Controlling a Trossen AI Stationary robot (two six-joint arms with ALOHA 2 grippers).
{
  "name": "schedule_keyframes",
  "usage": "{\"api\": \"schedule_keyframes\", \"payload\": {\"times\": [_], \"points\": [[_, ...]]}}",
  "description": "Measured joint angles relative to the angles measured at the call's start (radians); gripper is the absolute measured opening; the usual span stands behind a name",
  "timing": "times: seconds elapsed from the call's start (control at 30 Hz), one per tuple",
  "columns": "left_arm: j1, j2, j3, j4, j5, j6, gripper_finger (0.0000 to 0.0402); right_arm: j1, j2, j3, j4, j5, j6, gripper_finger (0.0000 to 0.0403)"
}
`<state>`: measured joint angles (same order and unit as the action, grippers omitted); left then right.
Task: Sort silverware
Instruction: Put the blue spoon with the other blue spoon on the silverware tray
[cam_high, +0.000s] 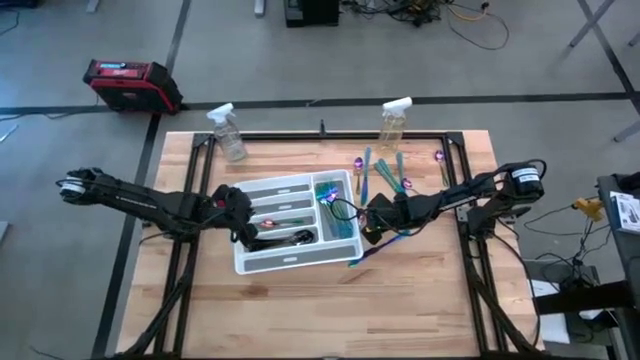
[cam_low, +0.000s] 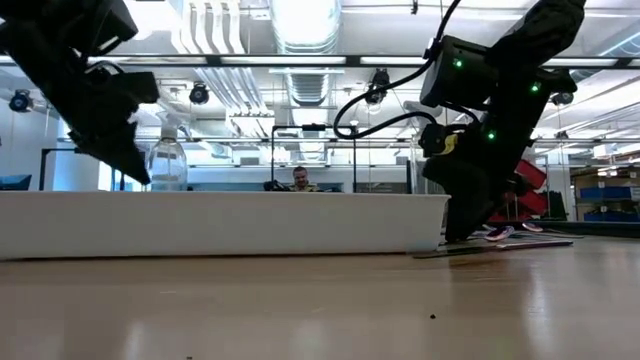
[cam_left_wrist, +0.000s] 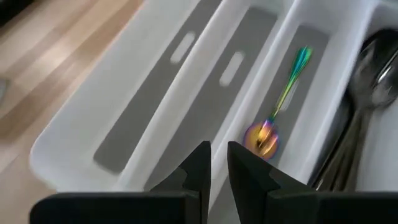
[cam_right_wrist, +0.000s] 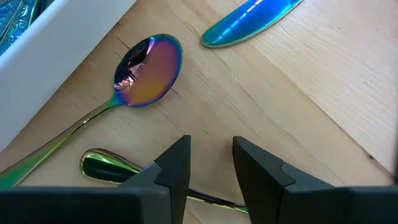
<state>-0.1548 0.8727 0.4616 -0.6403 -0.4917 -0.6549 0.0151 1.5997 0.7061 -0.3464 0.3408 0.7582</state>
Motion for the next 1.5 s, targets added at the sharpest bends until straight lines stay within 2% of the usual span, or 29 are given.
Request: {"api": "schedule_keyframes", "payload": {"times": [0.3,0.5,0.7,0.83,0.93,1.2,1.5], "points": [[-0.022,-0.157,-0.01,-0.024,-0.037,-0.009,0.0039,0.011,-0.003,-0.005,0.01,0.008,-0.008,0.0125],[-0.095,-0.301,-0.05,0.021,-0.034,0.014,0.0039,0.025,0.002,-0.009,0.017,0.011,-0.01,0.0119],[-0.206,-0.452,-0.203,0.344,-0.011,0.199,0.0039,0.04,0.006,-0.009,0.021,0.043,-0.009,0.0108],[-0.225,-0.53,-0.312,0.618,0.048,0.34,0.0039,0.042,-0.001,-0.008,0.02,0.054,-0.026,0.0111],[-0.221,-0.553,-0.376,0.795,0.071,0.404,0.0039,0.045,-0.021,-0.009,0.019,0.066,-0.062,0.0118],[-0.218,-0.549,-0.452,0.895,0.095,0.388,0.0039,0.047,-0.1,-0.009,0.005,0.096,-0.077,0.013],[-0.217,-0.543,-0.453,0.959,0.102,0.474,0.0039,0.091,-0.15,-0.01,0.008,0.102,-0.119,0.0131]]}}
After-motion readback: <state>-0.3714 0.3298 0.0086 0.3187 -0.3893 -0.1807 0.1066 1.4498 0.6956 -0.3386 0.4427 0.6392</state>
